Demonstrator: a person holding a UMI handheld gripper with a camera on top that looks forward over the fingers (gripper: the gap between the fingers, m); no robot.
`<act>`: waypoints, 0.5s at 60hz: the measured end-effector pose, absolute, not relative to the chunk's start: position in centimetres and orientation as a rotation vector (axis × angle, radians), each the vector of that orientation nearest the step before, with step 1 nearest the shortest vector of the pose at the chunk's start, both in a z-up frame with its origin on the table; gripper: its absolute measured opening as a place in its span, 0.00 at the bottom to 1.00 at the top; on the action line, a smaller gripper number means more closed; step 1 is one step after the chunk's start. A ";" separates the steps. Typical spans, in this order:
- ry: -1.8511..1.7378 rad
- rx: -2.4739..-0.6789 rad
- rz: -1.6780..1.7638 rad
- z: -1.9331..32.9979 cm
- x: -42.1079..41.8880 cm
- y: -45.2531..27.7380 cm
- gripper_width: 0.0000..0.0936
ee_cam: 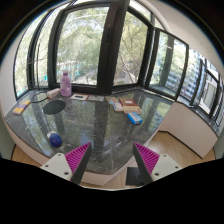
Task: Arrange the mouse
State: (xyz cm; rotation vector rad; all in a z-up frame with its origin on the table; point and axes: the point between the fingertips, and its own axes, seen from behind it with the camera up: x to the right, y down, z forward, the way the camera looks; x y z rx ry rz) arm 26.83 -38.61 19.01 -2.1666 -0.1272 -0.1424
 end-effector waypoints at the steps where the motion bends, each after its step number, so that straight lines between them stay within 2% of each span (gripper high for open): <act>1: -0.127 -2.169 -0.143 19.0 26.8 -38.7 0.91; 18: -0.073 -2.205 -0.192 16.9 27.9 -43.6 0.91; 30: -0.011 -2.262 -0.193 12.5 23.6 -48.8 0.90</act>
